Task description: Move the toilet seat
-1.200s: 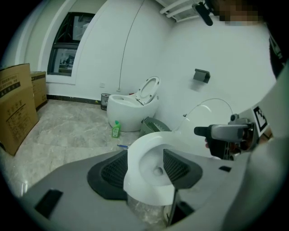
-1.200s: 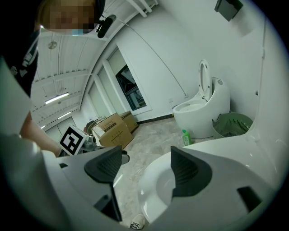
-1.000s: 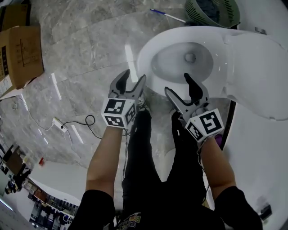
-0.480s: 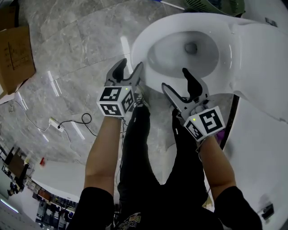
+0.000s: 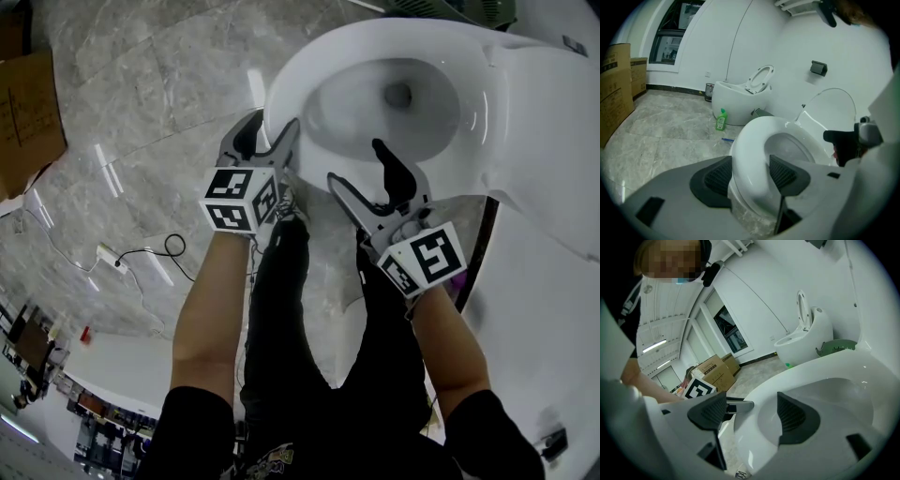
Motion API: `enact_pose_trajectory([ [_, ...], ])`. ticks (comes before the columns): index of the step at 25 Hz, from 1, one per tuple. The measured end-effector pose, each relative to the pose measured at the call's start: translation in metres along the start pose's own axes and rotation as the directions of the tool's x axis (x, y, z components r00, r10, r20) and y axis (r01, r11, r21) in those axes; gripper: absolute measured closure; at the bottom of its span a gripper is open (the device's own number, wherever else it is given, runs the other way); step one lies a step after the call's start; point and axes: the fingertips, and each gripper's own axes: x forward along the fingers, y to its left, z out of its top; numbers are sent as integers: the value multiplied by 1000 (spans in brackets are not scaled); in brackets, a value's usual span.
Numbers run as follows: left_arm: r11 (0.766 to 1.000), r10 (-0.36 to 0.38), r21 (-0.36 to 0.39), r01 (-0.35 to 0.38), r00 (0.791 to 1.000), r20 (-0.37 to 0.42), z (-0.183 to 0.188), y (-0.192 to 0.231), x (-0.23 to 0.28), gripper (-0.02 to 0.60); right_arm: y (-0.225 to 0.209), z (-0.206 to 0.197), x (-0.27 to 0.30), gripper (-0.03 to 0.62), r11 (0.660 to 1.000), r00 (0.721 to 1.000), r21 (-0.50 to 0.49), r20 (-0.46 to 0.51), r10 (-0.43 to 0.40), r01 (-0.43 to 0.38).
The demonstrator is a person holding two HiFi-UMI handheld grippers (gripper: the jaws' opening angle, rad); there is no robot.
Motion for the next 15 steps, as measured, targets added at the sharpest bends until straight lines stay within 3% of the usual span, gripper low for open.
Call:
enact_pose_trajectory([
  [10,998,37,-41,-39,999,-27,1,4,-4,353,2,2,-7,247,1000,1000,5,12,12,-12],
  [15,996,82,-26,-83,996,-34,5,6,-16,437,8,9,-14,247,1000,999,-2,16,27,-27],
])
